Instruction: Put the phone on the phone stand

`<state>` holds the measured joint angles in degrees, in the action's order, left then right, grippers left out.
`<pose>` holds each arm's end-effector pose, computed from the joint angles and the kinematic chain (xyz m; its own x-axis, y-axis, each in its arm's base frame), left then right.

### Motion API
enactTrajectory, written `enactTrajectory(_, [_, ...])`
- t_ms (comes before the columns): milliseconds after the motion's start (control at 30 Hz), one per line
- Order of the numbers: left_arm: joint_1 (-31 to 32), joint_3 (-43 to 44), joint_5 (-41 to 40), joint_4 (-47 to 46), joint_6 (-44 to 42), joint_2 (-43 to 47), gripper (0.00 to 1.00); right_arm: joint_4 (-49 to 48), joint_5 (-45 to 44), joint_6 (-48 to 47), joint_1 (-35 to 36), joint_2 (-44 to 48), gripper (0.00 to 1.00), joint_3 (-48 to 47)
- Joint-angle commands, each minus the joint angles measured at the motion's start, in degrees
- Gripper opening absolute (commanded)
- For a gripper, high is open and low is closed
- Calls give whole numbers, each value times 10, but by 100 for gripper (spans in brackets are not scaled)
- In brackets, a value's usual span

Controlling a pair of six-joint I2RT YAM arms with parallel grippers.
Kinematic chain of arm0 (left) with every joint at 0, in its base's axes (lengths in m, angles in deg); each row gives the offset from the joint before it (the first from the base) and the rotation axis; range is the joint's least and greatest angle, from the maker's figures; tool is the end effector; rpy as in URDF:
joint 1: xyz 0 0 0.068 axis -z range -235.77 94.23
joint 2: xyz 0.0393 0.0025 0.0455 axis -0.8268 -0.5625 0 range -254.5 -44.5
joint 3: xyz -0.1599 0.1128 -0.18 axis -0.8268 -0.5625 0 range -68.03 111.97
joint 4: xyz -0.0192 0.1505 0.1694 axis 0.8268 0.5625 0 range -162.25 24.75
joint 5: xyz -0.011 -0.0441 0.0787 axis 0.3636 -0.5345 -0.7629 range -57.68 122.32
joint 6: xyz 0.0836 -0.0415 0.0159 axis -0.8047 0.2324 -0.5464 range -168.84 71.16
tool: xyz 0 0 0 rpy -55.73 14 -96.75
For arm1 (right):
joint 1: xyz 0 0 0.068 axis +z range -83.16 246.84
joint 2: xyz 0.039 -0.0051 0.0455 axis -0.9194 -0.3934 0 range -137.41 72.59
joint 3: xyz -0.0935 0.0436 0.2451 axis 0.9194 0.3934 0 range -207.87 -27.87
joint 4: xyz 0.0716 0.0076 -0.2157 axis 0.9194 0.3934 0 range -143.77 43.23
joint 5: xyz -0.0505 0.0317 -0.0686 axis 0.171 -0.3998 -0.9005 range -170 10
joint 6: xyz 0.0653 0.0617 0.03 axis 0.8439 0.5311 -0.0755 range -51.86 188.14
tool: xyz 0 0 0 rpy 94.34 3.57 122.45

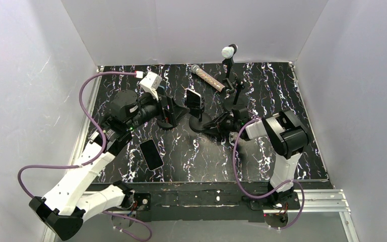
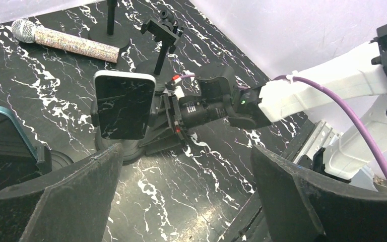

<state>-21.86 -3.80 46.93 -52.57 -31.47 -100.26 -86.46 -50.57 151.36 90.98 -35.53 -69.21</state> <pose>0.1760 -0.1443 0.3854 -0.3765 -0.0950 -0.9215 0.6631 0.6670 -0.3397 0.3115 0.1856 0.1066 -0.7829 0.5968 0.1756 0.4219 0.3019 0.8549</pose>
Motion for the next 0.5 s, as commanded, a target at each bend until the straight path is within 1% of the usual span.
enactTrajectory(0, [-1, 8, 2, -3, -15, 16, 98, 16, 9, 47, 6, -37, 46, -59])
enactTrajectory(233, [-2, 9, 0, 3, -20, 18, 98, 20, 9, 54, 10, -68, 47, -100])
enactTrajectory(467, [-2, 6, -4, 9, -22, 22, 98, -2, 12, 43, 11, -49, 48, -65])
